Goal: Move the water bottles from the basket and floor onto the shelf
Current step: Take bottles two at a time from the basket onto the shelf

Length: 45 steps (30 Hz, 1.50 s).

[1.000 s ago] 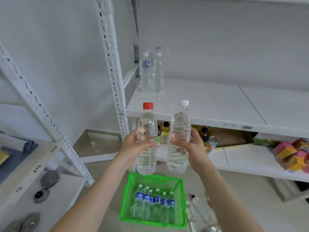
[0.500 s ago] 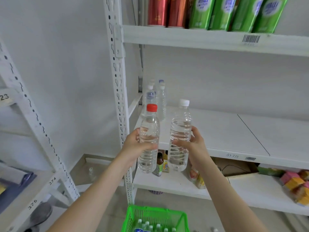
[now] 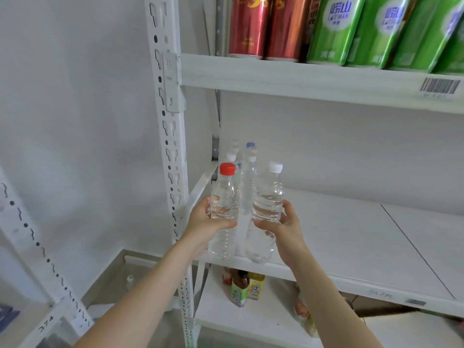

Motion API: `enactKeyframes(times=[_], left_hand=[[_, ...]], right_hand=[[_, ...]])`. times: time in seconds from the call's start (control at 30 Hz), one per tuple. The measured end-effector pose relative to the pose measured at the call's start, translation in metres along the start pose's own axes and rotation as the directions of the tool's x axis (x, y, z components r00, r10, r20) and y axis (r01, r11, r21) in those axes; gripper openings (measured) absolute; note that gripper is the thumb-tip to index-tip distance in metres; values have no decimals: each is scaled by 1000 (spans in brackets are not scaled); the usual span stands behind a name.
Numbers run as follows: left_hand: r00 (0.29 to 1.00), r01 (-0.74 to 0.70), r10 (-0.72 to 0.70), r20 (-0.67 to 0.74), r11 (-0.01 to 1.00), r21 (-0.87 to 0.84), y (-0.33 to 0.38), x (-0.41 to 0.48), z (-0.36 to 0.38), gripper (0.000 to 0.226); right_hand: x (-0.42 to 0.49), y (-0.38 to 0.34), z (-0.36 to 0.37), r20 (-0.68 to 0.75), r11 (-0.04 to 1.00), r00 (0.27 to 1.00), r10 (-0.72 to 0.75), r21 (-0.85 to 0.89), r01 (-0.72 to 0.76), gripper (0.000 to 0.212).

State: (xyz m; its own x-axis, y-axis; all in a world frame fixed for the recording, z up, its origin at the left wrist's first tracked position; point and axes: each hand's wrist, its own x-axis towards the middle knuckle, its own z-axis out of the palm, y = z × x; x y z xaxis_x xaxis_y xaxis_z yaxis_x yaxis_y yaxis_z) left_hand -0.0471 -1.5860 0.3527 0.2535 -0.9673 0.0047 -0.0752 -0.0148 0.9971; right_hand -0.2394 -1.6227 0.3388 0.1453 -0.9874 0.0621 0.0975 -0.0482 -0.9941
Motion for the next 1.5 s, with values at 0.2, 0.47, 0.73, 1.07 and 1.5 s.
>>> enactKeyframes(times=[0.2,0.47,0.73,1.07,1.5], left_hand=[[999,30,-30,15,999,33,-16,55,-3,57],[998,57,-58,19,996,65,-42,112,-3,58],[999,46,-47,15,997,65,-59,145,1,58],[997,19,-29,71,991,130,-67,161,4,60],[999,35,-40,19,974,224,-117,154,-1,65]], right_hand=[[44,14,8,-13,1000,1000,-9,10,9,72],[101,51,14,-73,999,996,42,0,-42,71],[140,79,13,-121,994,989,80,-62,-88,74],[158,87,17,-86,994,996,24,-103,-33,79],[144,98,1,-4,966,1000,14,-257,-15,55]])
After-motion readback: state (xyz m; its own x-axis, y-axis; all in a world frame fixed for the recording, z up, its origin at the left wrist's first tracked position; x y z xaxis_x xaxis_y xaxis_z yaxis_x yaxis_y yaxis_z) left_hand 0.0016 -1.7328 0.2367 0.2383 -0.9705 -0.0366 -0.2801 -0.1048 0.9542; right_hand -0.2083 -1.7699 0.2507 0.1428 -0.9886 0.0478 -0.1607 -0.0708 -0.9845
